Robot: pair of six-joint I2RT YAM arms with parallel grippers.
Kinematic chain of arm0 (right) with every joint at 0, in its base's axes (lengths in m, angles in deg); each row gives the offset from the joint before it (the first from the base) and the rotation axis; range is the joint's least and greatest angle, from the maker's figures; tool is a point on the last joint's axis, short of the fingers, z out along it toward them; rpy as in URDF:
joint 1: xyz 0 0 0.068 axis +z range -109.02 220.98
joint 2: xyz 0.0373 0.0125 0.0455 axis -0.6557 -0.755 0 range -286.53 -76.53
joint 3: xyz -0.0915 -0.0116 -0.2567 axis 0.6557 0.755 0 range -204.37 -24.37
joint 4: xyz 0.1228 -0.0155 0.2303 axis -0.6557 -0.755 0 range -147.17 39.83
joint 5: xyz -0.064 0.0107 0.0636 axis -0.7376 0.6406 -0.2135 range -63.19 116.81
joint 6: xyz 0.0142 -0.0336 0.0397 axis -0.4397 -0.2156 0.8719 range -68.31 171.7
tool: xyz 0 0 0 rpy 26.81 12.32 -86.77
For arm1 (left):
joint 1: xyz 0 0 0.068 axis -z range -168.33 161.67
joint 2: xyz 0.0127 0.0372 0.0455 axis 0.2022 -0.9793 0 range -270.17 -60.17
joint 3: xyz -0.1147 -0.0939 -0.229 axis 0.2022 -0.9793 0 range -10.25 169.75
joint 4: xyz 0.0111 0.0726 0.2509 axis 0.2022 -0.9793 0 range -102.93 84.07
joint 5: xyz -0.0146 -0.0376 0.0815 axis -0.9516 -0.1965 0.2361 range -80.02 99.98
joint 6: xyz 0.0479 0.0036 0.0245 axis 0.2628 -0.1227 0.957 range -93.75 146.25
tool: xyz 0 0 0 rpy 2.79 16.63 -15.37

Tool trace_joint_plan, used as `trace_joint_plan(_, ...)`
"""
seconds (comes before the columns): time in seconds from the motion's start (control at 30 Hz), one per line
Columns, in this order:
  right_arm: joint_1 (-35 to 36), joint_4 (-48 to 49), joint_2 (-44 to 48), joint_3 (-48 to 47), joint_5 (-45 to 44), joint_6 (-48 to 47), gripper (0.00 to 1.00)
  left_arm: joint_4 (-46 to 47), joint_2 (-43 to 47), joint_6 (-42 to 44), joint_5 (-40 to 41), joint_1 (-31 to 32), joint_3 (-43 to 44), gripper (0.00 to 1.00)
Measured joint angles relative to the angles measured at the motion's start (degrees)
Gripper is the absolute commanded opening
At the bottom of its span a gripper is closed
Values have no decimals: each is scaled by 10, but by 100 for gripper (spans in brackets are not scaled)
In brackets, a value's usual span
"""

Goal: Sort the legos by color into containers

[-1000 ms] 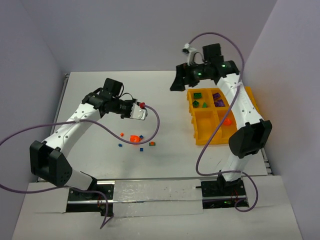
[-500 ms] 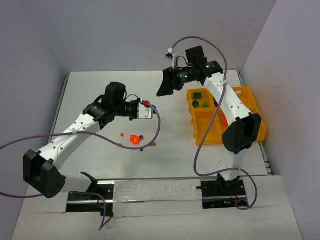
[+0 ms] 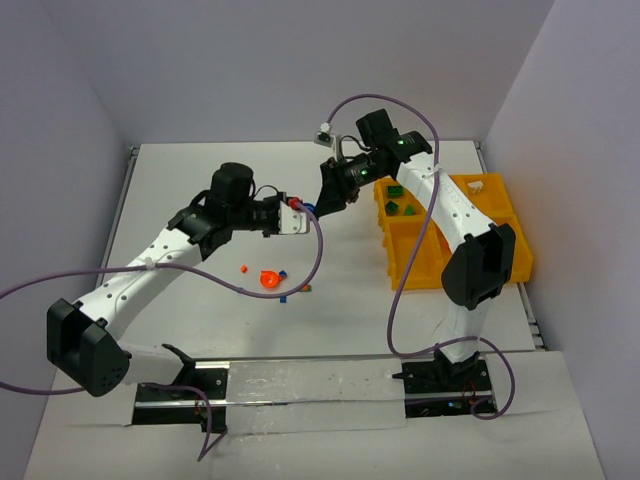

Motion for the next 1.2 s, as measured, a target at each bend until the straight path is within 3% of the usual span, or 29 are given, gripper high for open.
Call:
trace_joint_plan(0.27, 0, -8, 0, 1, 7, -8, 46, 17, 0, 0, 9, 9, -2, 0)
trace_joint_plan(0.67, 5, -8, -1, 1, -5, -8, 22, 31, 0, -12, 18, 14, -5, 0)
trace_joint_plan(0.7, 5, -7, -1, 1, -7, -8, 20, 31, 0, -13, 18, 14, -5, 0)
trace_joint_plan(0.8, 6, -8, -2, 1, -12, -8, 0, 32, 0, -15, 22, 16, -7, 0)
trace_joint_plan(1.2, 10, 6, -2, 6, -71, 5, 0, 33, 0, -15, 54, 30, -11, 0)
